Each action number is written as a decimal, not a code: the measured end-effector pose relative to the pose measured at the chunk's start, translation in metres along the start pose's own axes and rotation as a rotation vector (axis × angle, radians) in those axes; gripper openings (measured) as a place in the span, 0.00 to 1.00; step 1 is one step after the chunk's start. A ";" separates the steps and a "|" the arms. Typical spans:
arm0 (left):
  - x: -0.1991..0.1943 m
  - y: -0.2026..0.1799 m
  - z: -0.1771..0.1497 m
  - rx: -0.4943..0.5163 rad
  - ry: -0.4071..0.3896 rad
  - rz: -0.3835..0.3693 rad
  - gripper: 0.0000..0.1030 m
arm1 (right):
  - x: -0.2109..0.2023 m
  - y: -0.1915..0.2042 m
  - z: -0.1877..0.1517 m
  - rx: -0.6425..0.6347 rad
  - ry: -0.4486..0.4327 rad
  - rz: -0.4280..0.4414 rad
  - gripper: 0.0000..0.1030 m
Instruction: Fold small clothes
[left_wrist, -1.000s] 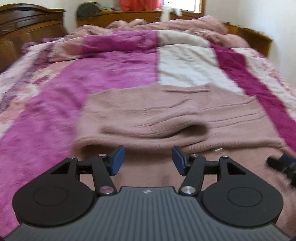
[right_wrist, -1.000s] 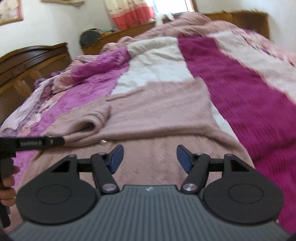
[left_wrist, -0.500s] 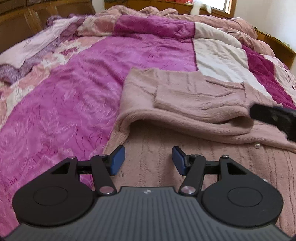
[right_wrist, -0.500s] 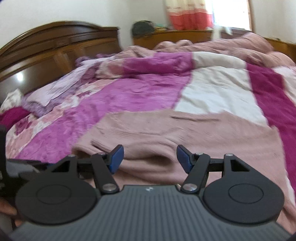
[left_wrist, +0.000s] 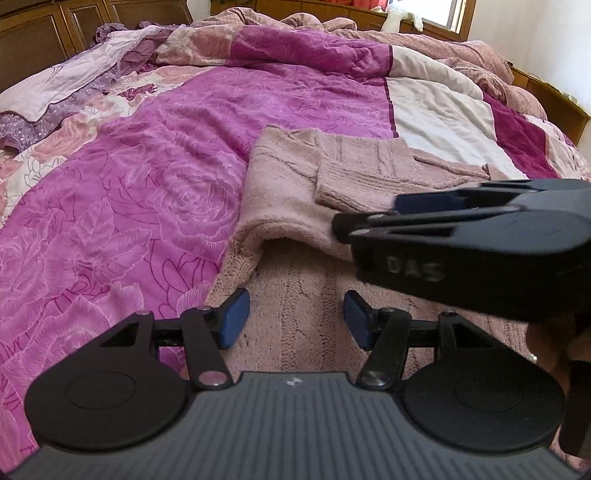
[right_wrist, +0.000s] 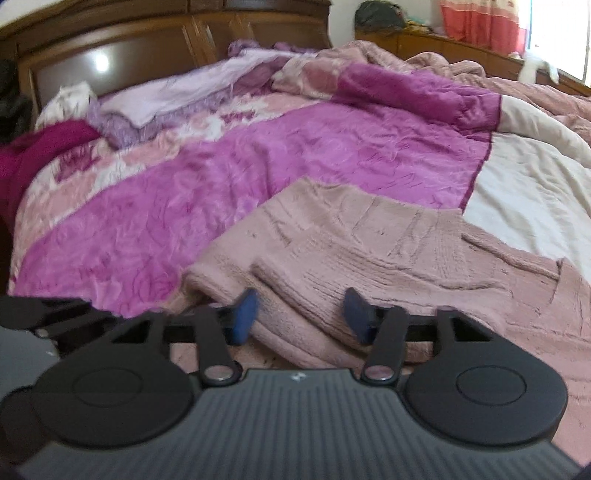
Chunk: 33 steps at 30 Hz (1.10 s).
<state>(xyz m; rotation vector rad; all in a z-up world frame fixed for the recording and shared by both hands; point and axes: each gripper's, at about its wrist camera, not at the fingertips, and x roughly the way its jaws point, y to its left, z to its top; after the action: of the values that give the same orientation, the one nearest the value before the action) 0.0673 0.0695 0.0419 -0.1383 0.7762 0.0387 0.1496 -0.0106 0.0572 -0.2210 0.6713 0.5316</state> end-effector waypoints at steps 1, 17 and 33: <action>0.000 0.000 0.000 0.000 0.000 0.001 0.62 | 0.001 0.000 0.001 -0.001 -0.003 -0.006 0.25; 0.001 -0.005 -0.002 0.012 -0.005 0.026 0.63 | -0.081 -0.090 0.012 0.231 -0.183 -0.109 0.06; 0.001 0.000 -0.001 -0.001 -0.006 0.005 0.64 | -0.022 -0.007 0.009 0.001 -0.049 0.017 0.46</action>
<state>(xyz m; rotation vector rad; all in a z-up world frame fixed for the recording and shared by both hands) 0.0666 0.0694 0.0404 -0.1376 0.7700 0.0440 0.1432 -0.0224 0.0783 -0.2008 0.6266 0.5516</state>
